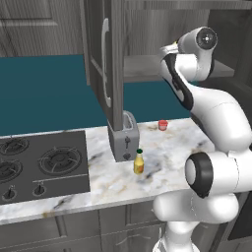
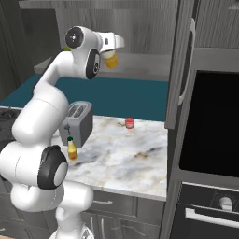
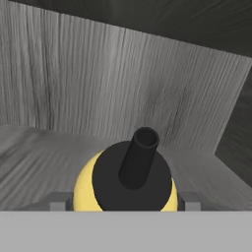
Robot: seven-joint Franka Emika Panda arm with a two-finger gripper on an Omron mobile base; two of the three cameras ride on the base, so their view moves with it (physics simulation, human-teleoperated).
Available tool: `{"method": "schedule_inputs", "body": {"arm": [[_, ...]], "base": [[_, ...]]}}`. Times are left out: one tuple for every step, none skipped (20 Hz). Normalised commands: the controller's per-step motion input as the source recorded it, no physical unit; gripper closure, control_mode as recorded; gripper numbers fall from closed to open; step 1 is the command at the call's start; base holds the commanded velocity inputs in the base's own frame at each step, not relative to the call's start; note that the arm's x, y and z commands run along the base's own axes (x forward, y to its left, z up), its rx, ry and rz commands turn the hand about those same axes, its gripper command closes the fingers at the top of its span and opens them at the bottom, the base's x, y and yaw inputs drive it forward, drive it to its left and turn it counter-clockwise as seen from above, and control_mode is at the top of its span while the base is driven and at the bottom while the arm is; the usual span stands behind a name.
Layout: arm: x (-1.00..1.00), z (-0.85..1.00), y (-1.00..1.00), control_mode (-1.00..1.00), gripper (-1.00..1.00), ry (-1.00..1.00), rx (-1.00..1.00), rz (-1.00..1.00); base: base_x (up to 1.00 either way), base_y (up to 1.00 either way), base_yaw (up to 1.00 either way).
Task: Pick the mustard and mustard from the counter and place them in the cabinet.
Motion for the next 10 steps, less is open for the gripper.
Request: {"method": "schedule_inputs", "body": {"arm": [[0.07, 0.00, 0.00, -1.00, 1.00, 0.04, 0.02, 0.03], [0.07, 0.00, 0.00, -1.00, 1.00, 0.04, 0.01, 0.03], [0.10, 0.00, 0.00, -1.00, 1.00, 0.04, 0.00, 0.03], [0.11, 0.00, 0.00, -1.00, 1.00, 0.05, 0.00, 0.03], [0.11, 0.00, 0.00, -1.00, 1.00, 0.05, 0.00, 0.04], [0.10, 0.00, 0.00, -1.00, 1.00, 0.05, 0.00, 0.04], [0.11, 0.00, 0.00, -1.00, 1.00, 0.05, 0.00, 0.04], [0.12, 0.00, 0.00, -1.00, 1.00, 0.05, 0.00, 0.04], [0.11, 0.00, 0.00, -1.00, 1.00, 0.04, 0.00, 0.04], [0.06, 0.00, 0.00, -1.00, 1.00, 0.03, 0.00, 0.03]], "base": [[0.00, 0.00, 0.00], [0.00, 0.00, 0.00], [0.00, 0.00, 0.00], [0.00, 0.00, 0.00], [0.00, 0.00, 0.00], [0.00, 0.00, 0.00], [0.00, 0.00, 0.00], [0.00, 0.00, 0.00], [0.00, 0.00, 0.00], [0.00, 0.00, 0.00]]}}
